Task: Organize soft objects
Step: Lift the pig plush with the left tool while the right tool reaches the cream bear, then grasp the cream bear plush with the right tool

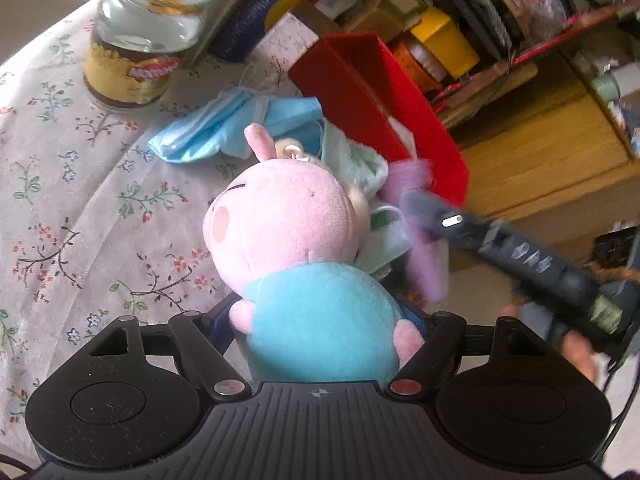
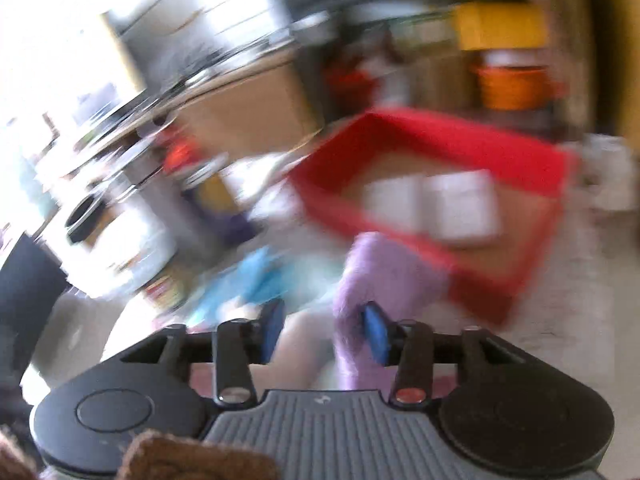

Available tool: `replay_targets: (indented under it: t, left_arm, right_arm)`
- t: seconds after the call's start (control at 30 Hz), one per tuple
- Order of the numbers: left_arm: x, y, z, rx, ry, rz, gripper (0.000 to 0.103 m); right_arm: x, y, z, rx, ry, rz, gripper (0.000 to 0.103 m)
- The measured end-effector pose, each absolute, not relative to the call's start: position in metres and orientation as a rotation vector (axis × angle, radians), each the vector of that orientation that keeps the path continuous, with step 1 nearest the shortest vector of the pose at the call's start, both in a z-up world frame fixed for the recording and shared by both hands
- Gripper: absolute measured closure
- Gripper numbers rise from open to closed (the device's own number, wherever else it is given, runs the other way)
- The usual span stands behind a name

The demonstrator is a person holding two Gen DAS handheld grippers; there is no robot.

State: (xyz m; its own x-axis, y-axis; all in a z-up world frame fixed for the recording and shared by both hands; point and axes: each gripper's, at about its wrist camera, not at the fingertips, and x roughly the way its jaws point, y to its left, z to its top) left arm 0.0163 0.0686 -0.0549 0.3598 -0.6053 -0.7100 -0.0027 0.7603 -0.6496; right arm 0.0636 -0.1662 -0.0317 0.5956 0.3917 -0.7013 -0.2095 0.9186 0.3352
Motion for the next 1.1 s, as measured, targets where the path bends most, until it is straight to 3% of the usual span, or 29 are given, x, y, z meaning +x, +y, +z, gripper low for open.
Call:
replay_targets:
  t: [0.13,0.27,0.3,0.47,0.67,0.83,0.97,1.1]
  left_arm:
    - [0.013,0.085,-0.048,-0.648,1.103,-0.401,0.027]
    - [0.013,0.099,-0.053,-0.683,1.111,-0.380,0.027]
    - [0.014,0.101,-0.054,-0.688,1.113,-0.371,0.027]
    - [0.013,0.104,-0.051,-0.693,1.100,-0.385,0.027]
    - [0.014,0.099,-0.052,-0.689,1.105,-0.403,0.026]
    - [0.015,0.099,-0.054,-0.681,1.110,-0.399,0.026]
    - [0.018,0.094,-0.054,-0.677,1.117,-0.410,0.026]
    - [0.019,0.094,-0.057,-0.669,1.126,-0.397,0.026]
  right_arm:
    - [0.075,-0.138,-0.036,0.240,0.875,0.413,0.084]
    - [0.074,-0.142,-0.004,0.309,0.742,0.478,0.083]
    - [0.078,-0.138,-0.006,0.284,0.803,0.502,0.078]
    - [0.096,-0.129,-0.073,0.272,1.109,0.441,0.078]
    - [0.107,-0.149,-0.066,0.318,1.049,0.318,0.077]
    - [0.116,-0.138,-0.072,0.155,1.027,0.195,0.068]
    - [0.119,-0.128,-0.083,0.263,1.071,0.316,0.068]
    - [0.116,-0.106,-0.085,0.178,1.045,0.333,0.086]
